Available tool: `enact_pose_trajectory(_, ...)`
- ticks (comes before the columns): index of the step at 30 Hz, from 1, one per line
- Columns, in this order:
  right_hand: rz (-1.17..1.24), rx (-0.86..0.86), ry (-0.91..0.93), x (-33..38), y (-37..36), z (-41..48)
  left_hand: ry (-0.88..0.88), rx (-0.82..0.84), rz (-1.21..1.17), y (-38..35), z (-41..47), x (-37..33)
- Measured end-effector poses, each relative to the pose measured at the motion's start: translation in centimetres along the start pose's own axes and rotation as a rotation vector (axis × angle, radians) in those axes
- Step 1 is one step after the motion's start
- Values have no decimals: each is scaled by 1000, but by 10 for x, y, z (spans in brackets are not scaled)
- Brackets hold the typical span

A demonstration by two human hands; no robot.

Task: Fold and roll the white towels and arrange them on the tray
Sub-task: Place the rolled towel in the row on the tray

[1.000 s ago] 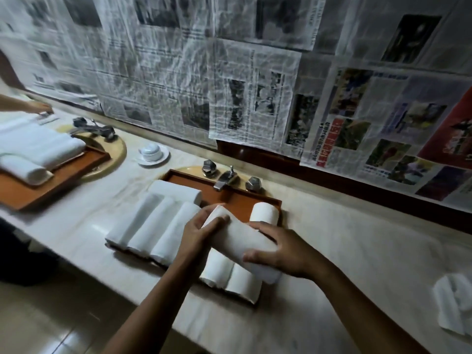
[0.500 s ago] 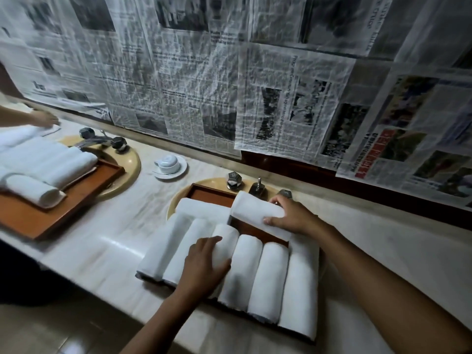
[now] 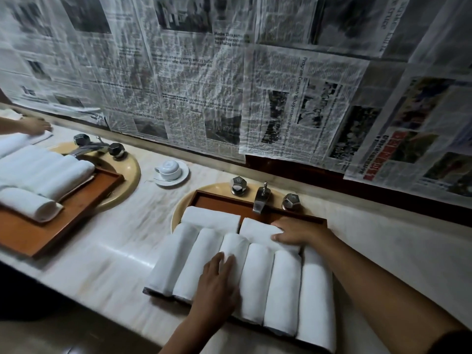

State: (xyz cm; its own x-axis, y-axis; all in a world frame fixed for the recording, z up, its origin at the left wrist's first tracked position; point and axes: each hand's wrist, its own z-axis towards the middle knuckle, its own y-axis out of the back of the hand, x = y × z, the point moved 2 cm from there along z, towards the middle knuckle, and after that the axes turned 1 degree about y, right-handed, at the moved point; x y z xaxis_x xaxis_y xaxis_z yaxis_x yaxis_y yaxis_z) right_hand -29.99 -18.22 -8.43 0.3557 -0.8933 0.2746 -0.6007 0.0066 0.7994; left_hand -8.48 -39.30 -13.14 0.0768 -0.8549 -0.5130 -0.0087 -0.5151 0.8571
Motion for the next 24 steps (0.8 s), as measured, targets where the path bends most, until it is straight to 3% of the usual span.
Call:
enact_pose_trajectory(4,-3,-107,1,2,-9,-13,24,25,-55,2,2,0)
enact_pose_trajectory(12,-28,-105,-12,2,-23,-13,31,-8,-85,1,2,-1)
enact_pose_trajectory(19,114,-119,-9,3,-21,-11,47,13,-73,5,1,-6)
enact_pose_trajectory(24,56,-99,11,5,-26,-12,73,-4,-78,2,1,-5)
